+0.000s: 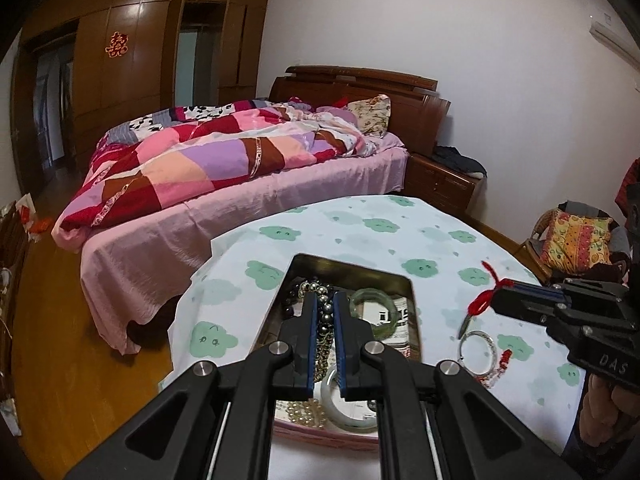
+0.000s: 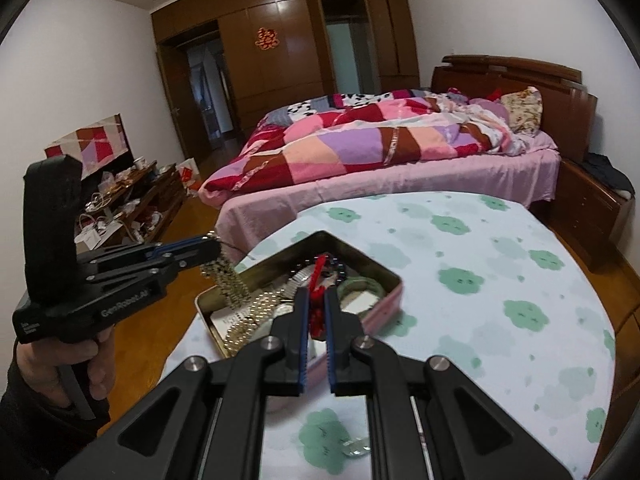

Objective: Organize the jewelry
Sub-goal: 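Carry the gold bead chain and red knot over the tin with both grippers, then open both grippers to drop the red knot and gold chain into the tin, then grasp the silver bangle with the left gripper while the right grasps the jade pendant's red cord, then lift and carry the silver bangle and jade pendant over the tin with both grippers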

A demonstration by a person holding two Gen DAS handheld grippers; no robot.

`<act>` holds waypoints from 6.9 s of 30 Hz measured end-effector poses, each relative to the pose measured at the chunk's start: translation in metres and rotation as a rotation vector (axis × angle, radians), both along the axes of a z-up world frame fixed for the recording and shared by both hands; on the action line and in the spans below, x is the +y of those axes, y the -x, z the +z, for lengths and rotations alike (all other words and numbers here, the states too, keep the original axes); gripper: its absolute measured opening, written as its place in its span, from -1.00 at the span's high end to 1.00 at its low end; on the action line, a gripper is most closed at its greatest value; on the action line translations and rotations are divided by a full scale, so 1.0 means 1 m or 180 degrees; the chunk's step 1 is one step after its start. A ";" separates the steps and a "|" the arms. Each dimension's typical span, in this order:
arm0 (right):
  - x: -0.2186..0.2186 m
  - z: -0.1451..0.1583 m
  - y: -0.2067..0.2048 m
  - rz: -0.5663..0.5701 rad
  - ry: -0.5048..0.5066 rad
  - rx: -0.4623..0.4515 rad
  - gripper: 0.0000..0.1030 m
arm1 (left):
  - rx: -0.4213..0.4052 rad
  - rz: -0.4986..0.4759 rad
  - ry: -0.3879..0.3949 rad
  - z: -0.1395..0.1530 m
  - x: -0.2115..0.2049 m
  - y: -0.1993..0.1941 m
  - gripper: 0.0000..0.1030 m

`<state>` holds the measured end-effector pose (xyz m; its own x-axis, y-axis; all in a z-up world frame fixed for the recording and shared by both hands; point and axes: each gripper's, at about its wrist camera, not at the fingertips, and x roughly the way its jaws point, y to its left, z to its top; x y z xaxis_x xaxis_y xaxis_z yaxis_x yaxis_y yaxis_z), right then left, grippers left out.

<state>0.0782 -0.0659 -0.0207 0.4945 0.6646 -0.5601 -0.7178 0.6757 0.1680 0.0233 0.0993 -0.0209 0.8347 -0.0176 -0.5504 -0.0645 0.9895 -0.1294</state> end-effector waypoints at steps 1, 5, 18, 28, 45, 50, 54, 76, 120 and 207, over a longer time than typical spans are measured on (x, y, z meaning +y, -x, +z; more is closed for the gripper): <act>0.003 -0.001 0.001 0.0025 0.0007 0.0004 0.81 | 0.0011 -0.0004 0.0009 -0.003 0.000 -0.001 0.87; 0.019 -0.011 0.002 0.0128 0.0027 0.0078 0.81 | 0.0077 -0.0010 0.0007 -0.012 -0.001 -0.008 0.87; 0.047 -0.042 0.003 0.0286 0.0283 0.0253 0.81 | 0.0229 0.0095 -0.0015 -0.029 0.011 -0.015 0.87; 0.056 -0.053 0.000 0.0278 0.0362 0.0291 0.81 | 0.0353 0.0096 -0.0008 -0.041 0.010 -0.021 0.87; 0.060 -0.066 0.004 0.0263 0.0459 0.0312 0.80 | 0.0434 0.0094 -0.0004 -0.049 0.010 -0.025 0.87; 0.061 -0.067 0.004 0.0265 0.0489 0.0292 0.80 | 0.0446 0.0092 -0.0012 -0.051 0.010 -0.025 0.87; 0.062 -0.068 0.004 0.0261 0.0498 0.0287 0.80 | 0.0450 0.0084 -0.0015 -0.052 0.009 -0.025 0.87; 0.046 -0.061 0.005 0.0101 0.0486 0.0156 -0.23 | 0.0241 0.0195 -0.0029 -0.035 0.008 -0.017 -0.36; -0.103 -0.104 -0.019 -0.0725 0.0535 0.0641 0.78 | 0.0240 -0.0358 -0.0458 -0.035 -0.101 -0.023 -0.36; -0.065 0.030 -0.035 -0.0529 -0.0118 -0.0304 0.79 | 0.0068 -0.0335 -0.0193 -0.011 -0.081 -0.038 -0.17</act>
